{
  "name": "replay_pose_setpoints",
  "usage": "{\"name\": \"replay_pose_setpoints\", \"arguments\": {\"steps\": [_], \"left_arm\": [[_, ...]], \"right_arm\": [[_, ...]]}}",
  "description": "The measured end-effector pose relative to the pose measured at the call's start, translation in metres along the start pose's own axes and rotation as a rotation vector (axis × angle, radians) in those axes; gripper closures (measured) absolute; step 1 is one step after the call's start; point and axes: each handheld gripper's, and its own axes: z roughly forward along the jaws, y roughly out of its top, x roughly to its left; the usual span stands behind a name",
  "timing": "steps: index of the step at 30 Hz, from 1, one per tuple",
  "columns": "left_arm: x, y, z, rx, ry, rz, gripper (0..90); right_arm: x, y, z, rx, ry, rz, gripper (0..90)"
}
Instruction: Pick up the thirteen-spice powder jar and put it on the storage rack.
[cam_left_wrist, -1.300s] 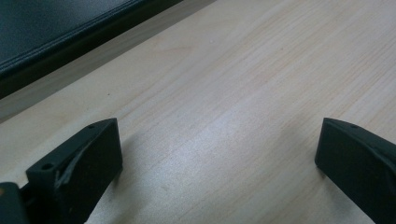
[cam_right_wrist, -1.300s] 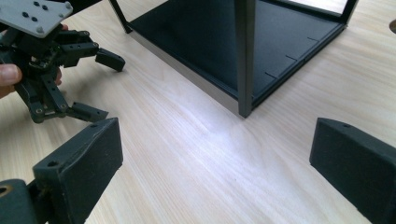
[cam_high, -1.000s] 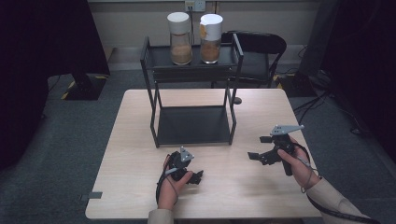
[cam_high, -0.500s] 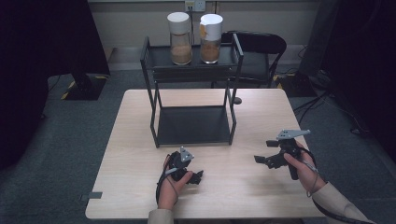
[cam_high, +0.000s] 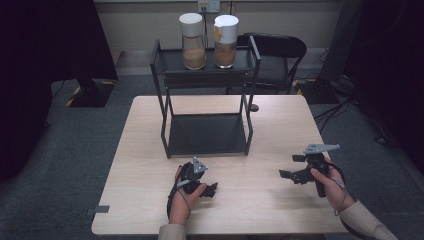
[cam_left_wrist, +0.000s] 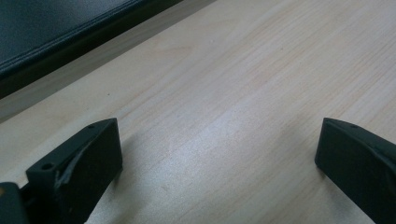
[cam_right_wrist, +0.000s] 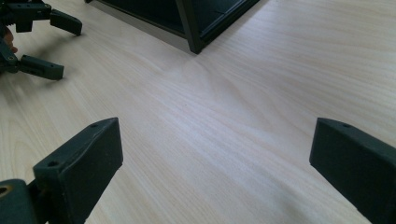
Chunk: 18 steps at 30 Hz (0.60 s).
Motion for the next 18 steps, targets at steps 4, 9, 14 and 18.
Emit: {"name": "replay_pose_setpoints", "arguments": {"steps": [4, 9, 14, 18], "left_arm": [[0.0, 0.0, 0.0, 0.0, 0.0, 0.0, 0.0], [0.0, 0.0, 0.0, 0.0, 0.0, 0.0, 0.0], [0.0, 0.0, 0.0, 0.0, 0.0, 0.0, 0.0], [0.0, 0.0, 0.0, 0.0, 0.0, 0.0, 0.0]], "right_arm": [[-0.003, -0.005, -0.004, -0.002, -0.007, 0.01, 1.5], [-0.006, -0.012, -0.008, -0.004, -0.02, 0.018, 1.5], [-0.008, -0.018, -0.012, -0.003, -0.031, 0.028, 1.6], [-0.01, -0.022, -0.019, -0.011, -0.041, 0.033, 1.6]]}}
